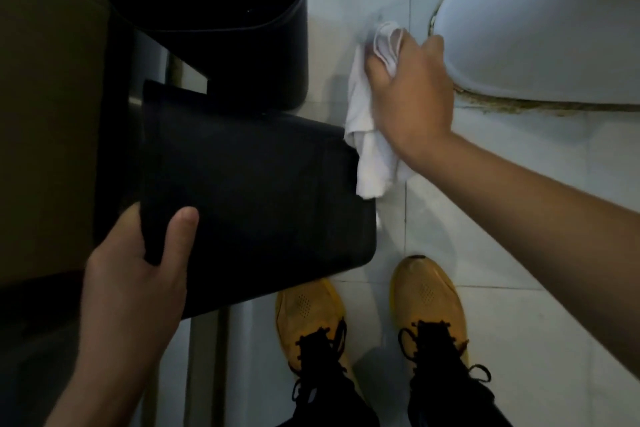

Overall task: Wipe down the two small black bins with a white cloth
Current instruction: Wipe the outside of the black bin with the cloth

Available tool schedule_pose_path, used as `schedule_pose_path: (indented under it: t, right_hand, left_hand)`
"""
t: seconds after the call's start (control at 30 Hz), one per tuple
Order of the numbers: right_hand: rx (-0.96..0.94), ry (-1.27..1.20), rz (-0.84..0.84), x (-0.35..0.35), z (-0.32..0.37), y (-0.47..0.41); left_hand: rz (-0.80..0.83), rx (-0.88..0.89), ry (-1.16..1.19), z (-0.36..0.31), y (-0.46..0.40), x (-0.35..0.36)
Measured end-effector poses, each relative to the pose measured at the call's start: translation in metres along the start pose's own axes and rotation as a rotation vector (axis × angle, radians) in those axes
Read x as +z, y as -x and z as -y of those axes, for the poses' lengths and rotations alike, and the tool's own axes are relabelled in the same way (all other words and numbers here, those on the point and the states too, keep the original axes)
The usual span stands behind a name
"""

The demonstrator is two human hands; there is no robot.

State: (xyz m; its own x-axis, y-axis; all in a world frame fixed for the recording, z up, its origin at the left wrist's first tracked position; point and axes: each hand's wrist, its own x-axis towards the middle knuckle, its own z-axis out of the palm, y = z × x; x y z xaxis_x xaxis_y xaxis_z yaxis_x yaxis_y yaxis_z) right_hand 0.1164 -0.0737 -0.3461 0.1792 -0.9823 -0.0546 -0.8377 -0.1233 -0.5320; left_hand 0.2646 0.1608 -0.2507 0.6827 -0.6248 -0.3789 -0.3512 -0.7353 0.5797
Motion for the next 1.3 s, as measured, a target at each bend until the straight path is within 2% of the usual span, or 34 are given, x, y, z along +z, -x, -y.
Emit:
schedule_pose_path:
  t: [0.1,0.17,0.23,0.3,0.4,0.57,0.67,0.8,0.93,1.03,1.1,1.17,1.3]
  right_hand:
    - [-0.041,-0.117,0.003,-0.017,0.005,0.046]
    - [-0.081,-0.199,0.1,-0.021,0.011,0.095]
    - [-0.186,-0.154,0.219,-0.017,0.016,0.14]
    - [-0.262,-0.077,0.245,-0.004,0.018,0.158]
    - [-0.306,0.001,0.149,0.017,0.011,0.131]
    - [-0.015,0.034,0.044,0.023,-0.002,0.03]
    - [0.011,0.056,0.018,0.007,-0.003,-0.001]
    - [-0.12,-0.059,0.018,-0.013,0.008,0.051]
    - [-0.289,-0.098,0.233,-0.007,0.019,0.144]
    - [-0.475,0.077,0.186,0.01,0.013,0.145]
    - [-0.514,0.133,0.121,0.017,0.008,0.129]
    - [-0.432,0.133,0.085,0.018,0.009,0.104]
    - [-0.031,0.164,0.092,0.014,0.0,0.021]
  left_hand:
    - [0.02,-0.011,0.01,-0.002,0.001,0.001]
    - [0.0,-0.011,0.031,-0.002,0.0,0.001]
    - [-0.012,-0.003,0.028,-0.001,-0.001,0.001]
    - [-0.003,-0.005,0.031,0.001,0.0,0.001]
    - [0.008,0.018,0.034,0.002,-0.001,0.0]
    - [-0.016,0.044,0.033,0.004,-0.001,0.001]
    - [-0.01,0.012,0.03,0.005,-0.001,0.002]
    - [-0.007,-0.016,0.067,0.003,-0.004,0.002]
    - [-0.001,-0.003,0.074,-0.001,0.0,0.002]
    - [0.023,0.012,0.078,-0.002,-0.001,-0.001]
    - [0.038,0.03,0.082,-0.003,-0.002,-0.002]
    - [0.029,0.036,0.087,-0.005,-0.001,-0.003]
    - [0.027,0.0,0.09,-0.004,0.0,-0.002]
